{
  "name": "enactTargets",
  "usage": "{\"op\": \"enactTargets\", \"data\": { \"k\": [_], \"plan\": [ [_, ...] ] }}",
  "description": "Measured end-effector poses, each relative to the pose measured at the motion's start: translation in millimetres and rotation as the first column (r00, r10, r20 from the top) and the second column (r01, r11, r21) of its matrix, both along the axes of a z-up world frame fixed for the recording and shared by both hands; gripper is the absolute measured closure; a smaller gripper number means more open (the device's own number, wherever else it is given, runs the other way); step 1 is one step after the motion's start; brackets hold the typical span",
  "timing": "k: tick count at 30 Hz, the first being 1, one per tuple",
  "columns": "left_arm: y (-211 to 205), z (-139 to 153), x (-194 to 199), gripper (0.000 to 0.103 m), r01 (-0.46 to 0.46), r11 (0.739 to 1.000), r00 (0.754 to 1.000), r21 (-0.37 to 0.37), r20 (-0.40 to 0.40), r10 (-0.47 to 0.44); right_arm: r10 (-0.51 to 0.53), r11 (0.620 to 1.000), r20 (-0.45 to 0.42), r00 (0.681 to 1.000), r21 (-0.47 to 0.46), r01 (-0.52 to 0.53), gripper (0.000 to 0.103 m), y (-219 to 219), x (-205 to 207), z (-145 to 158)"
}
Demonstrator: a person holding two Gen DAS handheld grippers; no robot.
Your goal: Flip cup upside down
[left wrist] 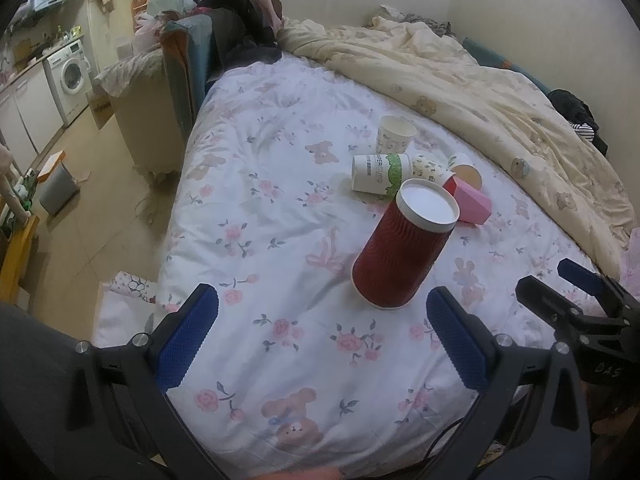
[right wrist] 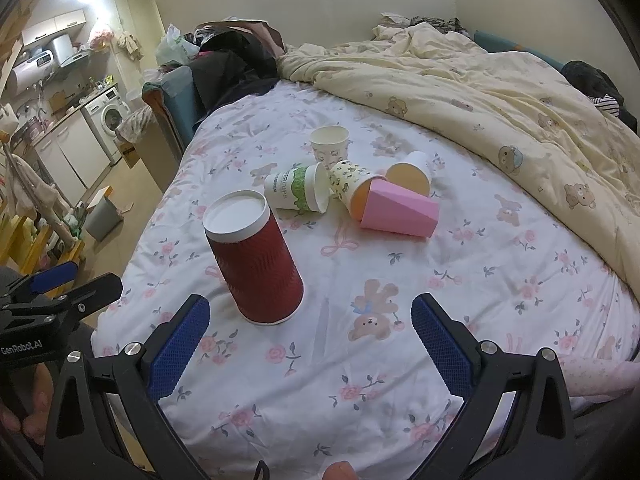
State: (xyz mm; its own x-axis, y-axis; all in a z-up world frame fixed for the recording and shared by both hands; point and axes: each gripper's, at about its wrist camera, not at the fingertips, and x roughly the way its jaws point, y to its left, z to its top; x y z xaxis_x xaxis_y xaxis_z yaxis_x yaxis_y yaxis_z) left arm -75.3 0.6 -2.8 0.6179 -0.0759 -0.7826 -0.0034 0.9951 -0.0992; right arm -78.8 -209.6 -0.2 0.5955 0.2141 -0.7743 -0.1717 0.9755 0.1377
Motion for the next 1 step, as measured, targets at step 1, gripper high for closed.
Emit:
{"op": "enactTargets", "data": {
  "k": [1],
  "plan": [
    [-0.1, -1.0, 0.0, 0.0, -0.003, 1.0, 1.0, 0.007, -0.006, 0.003, 0.001, 1.0, -0.002, 1.0, 0.001, -0.001, 0.0, 0.3, 0.3, -0.3]
  ]
}}
